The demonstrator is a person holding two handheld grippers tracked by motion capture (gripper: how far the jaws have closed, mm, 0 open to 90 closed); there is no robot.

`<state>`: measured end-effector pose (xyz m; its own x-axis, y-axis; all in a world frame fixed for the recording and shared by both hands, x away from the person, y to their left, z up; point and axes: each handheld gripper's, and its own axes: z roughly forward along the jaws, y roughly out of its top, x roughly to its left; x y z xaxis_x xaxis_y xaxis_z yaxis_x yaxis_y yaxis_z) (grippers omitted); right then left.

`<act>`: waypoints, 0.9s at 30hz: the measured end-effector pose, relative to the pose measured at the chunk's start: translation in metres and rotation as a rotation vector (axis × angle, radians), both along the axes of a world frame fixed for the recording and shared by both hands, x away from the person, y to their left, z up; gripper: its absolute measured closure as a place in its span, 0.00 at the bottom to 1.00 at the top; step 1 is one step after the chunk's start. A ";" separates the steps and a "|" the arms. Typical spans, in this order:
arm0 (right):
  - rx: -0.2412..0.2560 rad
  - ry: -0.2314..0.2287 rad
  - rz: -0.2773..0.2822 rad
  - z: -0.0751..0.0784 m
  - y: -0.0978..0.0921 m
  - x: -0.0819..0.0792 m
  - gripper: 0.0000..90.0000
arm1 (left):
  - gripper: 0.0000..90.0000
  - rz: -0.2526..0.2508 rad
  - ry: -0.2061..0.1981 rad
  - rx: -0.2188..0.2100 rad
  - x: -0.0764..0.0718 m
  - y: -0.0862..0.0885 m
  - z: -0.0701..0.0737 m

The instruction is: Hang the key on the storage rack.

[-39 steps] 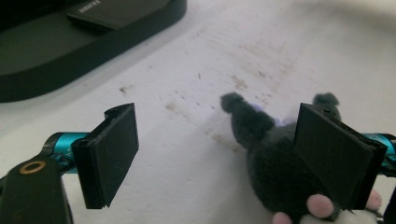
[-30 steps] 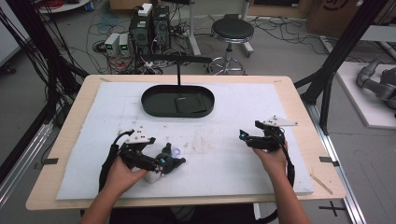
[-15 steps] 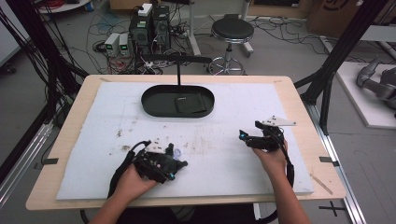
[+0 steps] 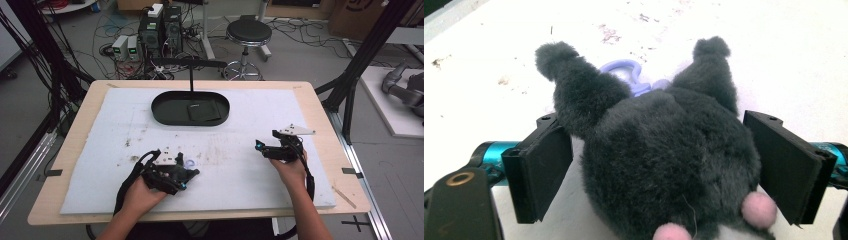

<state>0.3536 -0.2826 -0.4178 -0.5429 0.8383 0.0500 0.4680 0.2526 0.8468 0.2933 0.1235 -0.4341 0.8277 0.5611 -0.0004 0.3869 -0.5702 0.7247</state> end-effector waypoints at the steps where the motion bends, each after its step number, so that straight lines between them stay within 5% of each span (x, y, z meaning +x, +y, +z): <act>1: -0.002 0.000 0.001 0.000 0.000 0.000 0.21 | 0.18 -0.001 -0.001 0.002 0.001 0.000 0.000; 13: -0.001 0.010 0.001 -0.001 0.000 0.001 0.21 | 0.42 -0.022 0.056 -0.001 0.007 0.007 0.004; 15: -0.003 0.008 0.003 -0.001 0.000 0.001 0.21 | 0.42 -0.015 0.057 -0.039 0.008 0.014 0.010; 17: -0.002 0.007 0.005 -0.001 0.000 0.000 0.21 | 0.43 -0.012 0.073 -0.125 0.011 0.026 0.018; 24: -0.001 0.008 0.005 -0.001 0.002 0.000 0.21 | 0.43 0.004 0.070 -0.329 0.024 0.055 0.055; 27: 0.012 0.006 0.003 0.000 0.002 -0.001 0.21 | 0.43 -0.014 0.069 -0.381 0.032 0.063 0.075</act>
<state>0.3531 -0.2811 -0.4179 -0.5452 0.8360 0.0631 0.4722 0.2440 0.8470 0.3258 0.1870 -0.3595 0.8261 0.4985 -0.2627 0.4361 -0.2705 0.8583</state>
